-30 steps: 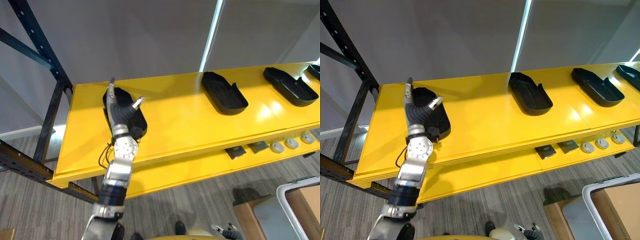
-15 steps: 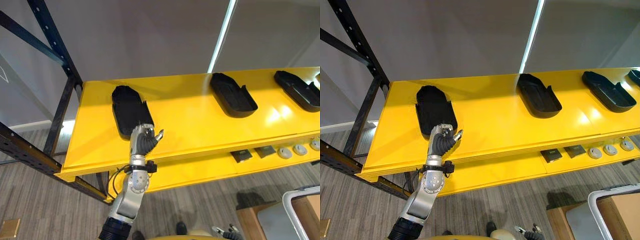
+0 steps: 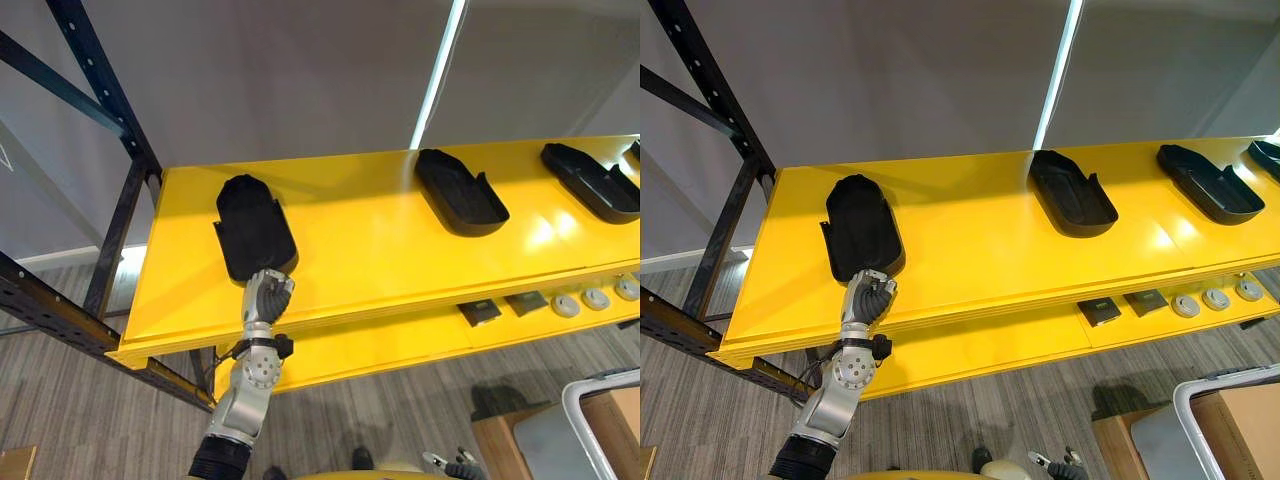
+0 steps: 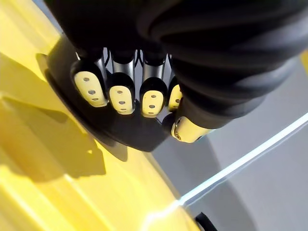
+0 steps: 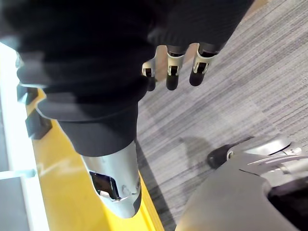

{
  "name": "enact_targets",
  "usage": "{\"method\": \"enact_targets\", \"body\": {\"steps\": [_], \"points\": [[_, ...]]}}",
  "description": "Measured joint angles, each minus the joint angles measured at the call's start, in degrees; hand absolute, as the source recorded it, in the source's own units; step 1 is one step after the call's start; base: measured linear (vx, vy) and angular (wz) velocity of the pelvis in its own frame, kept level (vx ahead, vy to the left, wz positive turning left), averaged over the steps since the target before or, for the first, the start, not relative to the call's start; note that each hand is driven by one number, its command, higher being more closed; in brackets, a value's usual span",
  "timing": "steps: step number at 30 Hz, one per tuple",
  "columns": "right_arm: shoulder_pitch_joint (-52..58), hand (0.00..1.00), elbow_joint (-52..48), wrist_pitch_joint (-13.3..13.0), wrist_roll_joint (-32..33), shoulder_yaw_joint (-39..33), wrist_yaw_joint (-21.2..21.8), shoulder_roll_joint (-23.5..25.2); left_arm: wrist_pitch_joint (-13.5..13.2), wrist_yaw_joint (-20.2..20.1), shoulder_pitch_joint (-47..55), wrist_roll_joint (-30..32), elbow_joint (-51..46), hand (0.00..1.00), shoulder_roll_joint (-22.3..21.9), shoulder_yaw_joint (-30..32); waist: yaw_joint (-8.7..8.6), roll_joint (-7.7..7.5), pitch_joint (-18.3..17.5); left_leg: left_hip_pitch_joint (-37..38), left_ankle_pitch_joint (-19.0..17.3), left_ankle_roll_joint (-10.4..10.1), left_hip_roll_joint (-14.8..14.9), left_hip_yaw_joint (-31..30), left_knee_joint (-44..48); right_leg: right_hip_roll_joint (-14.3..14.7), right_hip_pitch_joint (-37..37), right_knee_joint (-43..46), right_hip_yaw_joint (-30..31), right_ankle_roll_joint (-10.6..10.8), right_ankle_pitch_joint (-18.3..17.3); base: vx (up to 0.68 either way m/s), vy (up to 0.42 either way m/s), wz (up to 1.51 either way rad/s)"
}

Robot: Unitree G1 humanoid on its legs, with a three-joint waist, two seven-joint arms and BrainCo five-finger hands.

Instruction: Walk over and take plastic housings, then place them on the shelf

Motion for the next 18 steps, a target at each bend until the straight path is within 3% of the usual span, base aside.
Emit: {"method": "enact_targets", "body": {"steps": [18], "points": [[-0.09,0.00,-0.72,0.61,-0.51,-0.04,-0.01,-0.07,1.78,1.46,-3.39,-0.02,2.43,1.00,0.62,5.71,-0.24,0.33,0.08,-1.48,-0.44,-0.31,0.10,0.07,0.02,0.16,-0.98,-0.92,0.09,-0.49,0.29,0.01,-0.004,-0.01]]}}
